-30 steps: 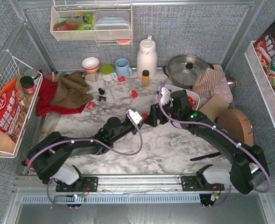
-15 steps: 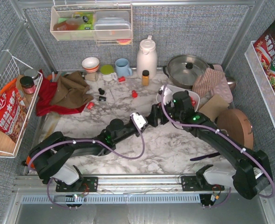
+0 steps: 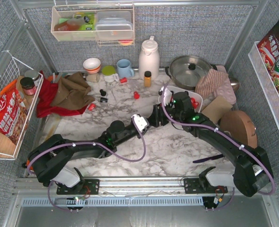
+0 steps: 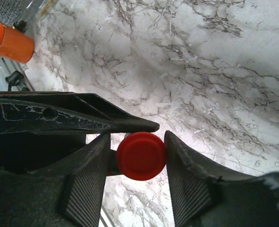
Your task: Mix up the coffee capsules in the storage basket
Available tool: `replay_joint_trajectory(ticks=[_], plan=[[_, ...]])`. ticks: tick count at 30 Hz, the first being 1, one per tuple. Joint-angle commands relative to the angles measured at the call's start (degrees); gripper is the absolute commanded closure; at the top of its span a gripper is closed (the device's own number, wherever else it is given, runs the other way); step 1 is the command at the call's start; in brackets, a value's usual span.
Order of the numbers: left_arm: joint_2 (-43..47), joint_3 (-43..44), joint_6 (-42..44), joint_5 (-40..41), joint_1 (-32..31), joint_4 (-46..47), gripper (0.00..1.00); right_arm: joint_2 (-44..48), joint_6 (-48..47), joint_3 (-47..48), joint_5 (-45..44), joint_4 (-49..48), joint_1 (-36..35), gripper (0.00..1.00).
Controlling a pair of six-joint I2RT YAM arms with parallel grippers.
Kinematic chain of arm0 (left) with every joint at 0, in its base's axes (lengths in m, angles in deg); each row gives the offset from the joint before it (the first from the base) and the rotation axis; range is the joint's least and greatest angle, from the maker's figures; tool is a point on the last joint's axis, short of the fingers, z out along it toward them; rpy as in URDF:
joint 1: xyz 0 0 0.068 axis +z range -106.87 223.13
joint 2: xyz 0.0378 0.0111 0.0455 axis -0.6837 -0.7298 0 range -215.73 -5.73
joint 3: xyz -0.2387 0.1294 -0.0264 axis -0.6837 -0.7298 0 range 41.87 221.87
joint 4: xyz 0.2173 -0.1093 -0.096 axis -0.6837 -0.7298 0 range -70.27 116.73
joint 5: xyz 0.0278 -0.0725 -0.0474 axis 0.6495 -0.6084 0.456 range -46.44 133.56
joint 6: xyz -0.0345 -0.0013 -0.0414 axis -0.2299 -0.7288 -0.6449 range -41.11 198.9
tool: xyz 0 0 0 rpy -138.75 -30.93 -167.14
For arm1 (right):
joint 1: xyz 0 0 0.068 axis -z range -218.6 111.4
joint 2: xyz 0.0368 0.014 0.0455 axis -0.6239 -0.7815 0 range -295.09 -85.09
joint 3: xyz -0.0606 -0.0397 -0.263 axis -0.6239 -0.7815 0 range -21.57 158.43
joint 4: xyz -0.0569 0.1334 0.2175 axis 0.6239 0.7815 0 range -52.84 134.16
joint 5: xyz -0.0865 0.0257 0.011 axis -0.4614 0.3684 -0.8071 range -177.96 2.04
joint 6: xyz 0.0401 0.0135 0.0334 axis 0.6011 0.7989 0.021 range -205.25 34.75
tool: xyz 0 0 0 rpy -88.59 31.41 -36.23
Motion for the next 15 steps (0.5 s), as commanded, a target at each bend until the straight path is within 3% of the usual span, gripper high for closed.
replay_joint_trajectory(ticks=[1,3,7,12,15], plan=[[1.0,0.1,-1.0,0.7,-0.2,5.0,0.64,0.3,0.1,0.2,0.4,-0.4,-0.1,0.51],[1.1,0.0,-1.3,2.1,-0.2,4.8,0.57,0.7,0.3,0.0,0.0,-0.4,-0.2,0.57],[1.4,-0.2,-1.9,5.4,-0.2,4.6,0.32,1.4,0.5,0.1,-0.9,0.0,-0.2,0.78],[2.2,-2.3,-2.3,7.4,-0.2,8.2,0.02,2.1,0.6,0.0,-3.1,0.7,-0.1,0.91],[2.6,-4.0,-2.9,9.0,-0.2,11.1,0.01,2.5,0.9,0.2,-5.7,1.5,-0.1,0.99]])
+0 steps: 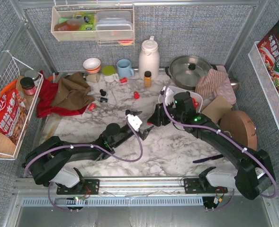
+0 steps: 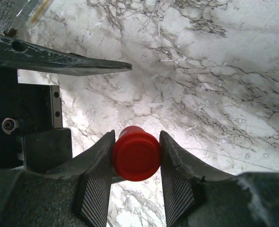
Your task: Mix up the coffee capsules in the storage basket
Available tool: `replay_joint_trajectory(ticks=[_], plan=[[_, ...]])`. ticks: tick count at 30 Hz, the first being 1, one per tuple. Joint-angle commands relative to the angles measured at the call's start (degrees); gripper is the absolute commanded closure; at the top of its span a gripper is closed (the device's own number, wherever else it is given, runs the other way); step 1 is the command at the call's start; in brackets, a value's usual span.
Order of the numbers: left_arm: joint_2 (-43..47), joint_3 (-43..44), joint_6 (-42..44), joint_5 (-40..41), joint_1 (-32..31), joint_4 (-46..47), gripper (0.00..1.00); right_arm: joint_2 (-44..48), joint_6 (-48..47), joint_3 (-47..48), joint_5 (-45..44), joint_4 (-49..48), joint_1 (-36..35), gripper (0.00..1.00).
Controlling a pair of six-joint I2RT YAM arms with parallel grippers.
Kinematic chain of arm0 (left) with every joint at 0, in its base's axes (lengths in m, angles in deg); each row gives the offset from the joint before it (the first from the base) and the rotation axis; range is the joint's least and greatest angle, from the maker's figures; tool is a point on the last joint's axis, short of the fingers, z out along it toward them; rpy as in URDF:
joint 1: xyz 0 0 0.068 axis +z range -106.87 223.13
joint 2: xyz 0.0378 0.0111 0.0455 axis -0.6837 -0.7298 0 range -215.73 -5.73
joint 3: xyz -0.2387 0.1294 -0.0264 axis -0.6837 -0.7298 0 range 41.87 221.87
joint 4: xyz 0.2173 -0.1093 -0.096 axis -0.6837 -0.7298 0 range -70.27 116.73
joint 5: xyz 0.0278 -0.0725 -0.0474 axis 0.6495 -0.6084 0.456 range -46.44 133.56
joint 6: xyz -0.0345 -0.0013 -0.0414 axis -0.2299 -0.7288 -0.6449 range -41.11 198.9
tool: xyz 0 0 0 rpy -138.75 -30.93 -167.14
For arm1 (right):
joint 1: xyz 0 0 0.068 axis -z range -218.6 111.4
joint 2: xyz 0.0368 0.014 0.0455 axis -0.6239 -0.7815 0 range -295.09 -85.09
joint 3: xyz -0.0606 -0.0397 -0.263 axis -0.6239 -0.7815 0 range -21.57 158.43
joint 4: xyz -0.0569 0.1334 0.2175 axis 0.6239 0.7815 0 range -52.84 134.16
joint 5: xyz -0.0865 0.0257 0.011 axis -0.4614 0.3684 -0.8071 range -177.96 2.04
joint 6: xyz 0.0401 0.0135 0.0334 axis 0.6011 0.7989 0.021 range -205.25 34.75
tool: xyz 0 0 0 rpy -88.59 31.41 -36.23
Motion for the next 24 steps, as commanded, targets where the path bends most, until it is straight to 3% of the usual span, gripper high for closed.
replay_joint_trajectory(ticks=[1,10,14,19,21,24], plan=[[0.7,-2.0,-1.6,3.4,0.0,7.4,0.01,0.8,0.5,0.3,-4.4,0.6,0.1,1.0],[4.4,-9.3,-4.7,16.6,0.0,11.7,0.01,0.7,0.1,2.2,-19.5,3.8,1.6,1.0],[6.3,-11.8,-7.1,26.6,0.0,10.0,0.01,-1.8,-1.8,3.6,-33.0,2.9,3.0,1.0],[11.2,-9.7,-14.3,39.8,0.1,-4.3,0.01,-11.1,-4.7,7.9,-46.5,-0.5,7.7,0.98],[13.6,-7.4,-18.0,43.4,0.5,-15.6,0.01,-15.2,-4.3,11.1,-47.5,0.1,10.2,0.97],[16.0,-6.8,-20.4,45.2,1.9,-22.2,0.01,-20.6,-4.4,14.6,-46.8,0.1,13.0,0.94]])
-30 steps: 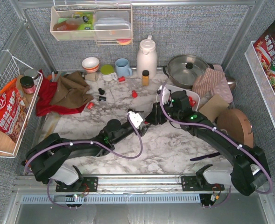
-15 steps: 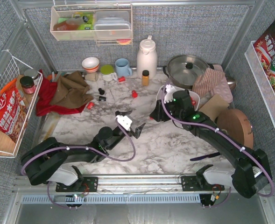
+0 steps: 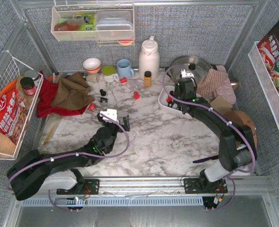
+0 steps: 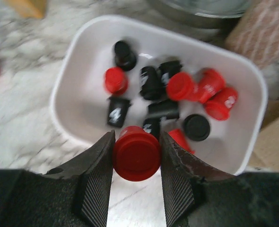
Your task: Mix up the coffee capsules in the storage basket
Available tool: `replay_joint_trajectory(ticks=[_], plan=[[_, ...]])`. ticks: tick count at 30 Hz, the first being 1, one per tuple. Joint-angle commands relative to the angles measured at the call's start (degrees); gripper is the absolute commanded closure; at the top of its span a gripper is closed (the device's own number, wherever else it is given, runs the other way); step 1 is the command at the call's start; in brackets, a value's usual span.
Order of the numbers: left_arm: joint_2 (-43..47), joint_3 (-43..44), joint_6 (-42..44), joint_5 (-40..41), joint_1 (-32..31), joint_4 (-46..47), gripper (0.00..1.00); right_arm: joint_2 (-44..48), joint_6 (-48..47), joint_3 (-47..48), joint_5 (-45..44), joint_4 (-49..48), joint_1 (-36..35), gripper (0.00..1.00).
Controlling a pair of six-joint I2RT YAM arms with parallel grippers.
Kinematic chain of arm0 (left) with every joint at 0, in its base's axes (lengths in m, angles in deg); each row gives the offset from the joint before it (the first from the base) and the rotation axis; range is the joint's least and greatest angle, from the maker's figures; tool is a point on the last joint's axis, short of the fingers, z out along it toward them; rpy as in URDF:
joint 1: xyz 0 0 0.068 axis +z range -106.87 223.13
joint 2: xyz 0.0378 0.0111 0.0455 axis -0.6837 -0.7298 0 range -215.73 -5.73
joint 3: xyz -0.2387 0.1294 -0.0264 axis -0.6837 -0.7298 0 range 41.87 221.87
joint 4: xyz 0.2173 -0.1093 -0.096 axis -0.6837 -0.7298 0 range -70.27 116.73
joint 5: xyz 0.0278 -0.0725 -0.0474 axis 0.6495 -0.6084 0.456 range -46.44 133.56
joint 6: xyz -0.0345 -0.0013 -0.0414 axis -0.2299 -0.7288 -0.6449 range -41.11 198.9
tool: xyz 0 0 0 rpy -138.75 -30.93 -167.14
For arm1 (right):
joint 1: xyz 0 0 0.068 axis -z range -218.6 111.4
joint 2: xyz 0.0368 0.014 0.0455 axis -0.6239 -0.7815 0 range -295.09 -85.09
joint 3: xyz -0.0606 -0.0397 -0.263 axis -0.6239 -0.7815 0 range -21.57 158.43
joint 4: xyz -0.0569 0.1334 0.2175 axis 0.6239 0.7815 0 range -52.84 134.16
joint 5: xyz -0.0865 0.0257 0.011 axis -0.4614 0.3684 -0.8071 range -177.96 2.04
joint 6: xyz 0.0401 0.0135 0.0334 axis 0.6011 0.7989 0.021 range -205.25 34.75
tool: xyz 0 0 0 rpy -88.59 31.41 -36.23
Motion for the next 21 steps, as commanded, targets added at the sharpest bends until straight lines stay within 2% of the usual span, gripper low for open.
replay_joint_trajectory(ticks=[1,3,4,6,7,10,16,21], plan=[[2.8,0.9,-7.3,8.6,1.7,-15.5,0.01,-6.3,-0.7,4.9,-4.3,-1.6,3.1,0.91],[4.0,0.5,-9.7,9.5,2.8,-18.1,0.01,-9.7,-0.2,7.7,-2.0,-0.8,4.3,0.73],[4.5,0.3,-11.4,10.2,3.4,-19.3,0.01,-11.1,0.0,8.9,-0.5,-0.5,4.8,0.58],[5.8,-0.2,-16.0,11.3,5.1,-21.4,0.01,-13.2,0.2,11.1,2.6,0.0,5.6,0.35],[6.2,-0.3,-17.8,11.4,6.2,-22.5,0.01,-13.8,0.2,11.7,3.6,0.3,5.7,0.3],[6.6,0.5,-22.7,7.3,11.9,-26.8,0.01,-13.3,-0.2,11.1,5.6,-1.0,5.8,0.22],[-0.5,6.6,-27.3,-5.2,23.3,-33.8,0.01,-9.1,-1.1,7.4,6.3,-3.1,5.8,0.2],[-9.7,14.9,-28.3,-7.4,26.3,-39.0,0.01,-4.6,-1.5,4.3,6.8,-4.5,5.8,0.2]])
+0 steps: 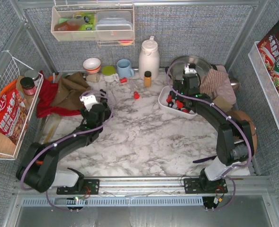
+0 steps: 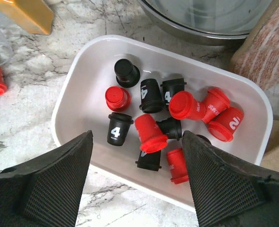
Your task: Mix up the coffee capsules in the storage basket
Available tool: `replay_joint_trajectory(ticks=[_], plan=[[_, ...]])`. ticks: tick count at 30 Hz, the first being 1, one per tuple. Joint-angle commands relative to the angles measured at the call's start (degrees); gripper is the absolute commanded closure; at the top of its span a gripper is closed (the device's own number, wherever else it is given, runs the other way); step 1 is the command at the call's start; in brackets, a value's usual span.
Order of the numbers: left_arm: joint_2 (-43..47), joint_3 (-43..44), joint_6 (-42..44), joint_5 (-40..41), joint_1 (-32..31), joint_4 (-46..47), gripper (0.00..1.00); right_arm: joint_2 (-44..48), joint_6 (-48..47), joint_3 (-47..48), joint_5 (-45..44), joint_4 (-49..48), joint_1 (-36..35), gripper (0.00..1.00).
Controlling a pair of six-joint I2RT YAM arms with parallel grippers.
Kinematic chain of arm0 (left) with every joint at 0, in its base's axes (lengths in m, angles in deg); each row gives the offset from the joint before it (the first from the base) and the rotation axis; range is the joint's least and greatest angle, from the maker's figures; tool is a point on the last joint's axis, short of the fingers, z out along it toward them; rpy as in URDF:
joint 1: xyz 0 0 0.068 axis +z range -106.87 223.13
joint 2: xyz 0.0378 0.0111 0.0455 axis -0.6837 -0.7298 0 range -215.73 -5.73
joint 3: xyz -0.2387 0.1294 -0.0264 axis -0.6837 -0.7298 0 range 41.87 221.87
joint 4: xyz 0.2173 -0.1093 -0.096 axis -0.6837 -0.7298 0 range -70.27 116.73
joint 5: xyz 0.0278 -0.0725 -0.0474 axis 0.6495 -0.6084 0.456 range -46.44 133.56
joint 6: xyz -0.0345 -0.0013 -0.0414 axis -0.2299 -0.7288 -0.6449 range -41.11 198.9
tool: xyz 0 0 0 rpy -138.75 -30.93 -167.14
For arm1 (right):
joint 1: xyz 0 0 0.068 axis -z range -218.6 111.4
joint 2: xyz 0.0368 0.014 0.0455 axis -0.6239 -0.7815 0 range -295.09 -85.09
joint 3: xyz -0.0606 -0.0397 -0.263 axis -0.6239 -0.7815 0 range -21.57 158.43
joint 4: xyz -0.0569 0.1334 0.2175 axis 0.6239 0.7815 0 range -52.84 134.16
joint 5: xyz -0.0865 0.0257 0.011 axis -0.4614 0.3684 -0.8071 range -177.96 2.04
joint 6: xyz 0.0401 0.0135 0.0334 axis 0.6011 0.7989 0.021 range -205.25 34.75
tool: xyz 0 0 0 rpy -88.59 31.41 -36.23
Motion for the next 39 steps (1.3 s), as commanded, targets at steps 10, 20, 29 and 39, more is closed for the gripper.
replay_joint_trajectory(ticks=[10,20,29,39], plan=[[-16.9,15.4,-3.2,-3.5,7.9,-15.2,0.01,7.9,-1.1,-1.9,7.9,-1.9,-0.2,0.2],[-22.2,23.2,8.5,-10.9,14.0,-19.9,0.12,8.9,-1.7,-1.6,9.5,-1.3,-0.1,0.2],[-26.6,29.8,22.9,-29.1,21.0,-26.7,0.23,9.3,-2.3,-1.5,10.8,-0.9,0.0,0.2],[-28.9,31.5,37.2,-39.7,25.3,-28.2,0.27,9.8,-2.4,-1.3,11.8,-0.2,0.1,0.2]])
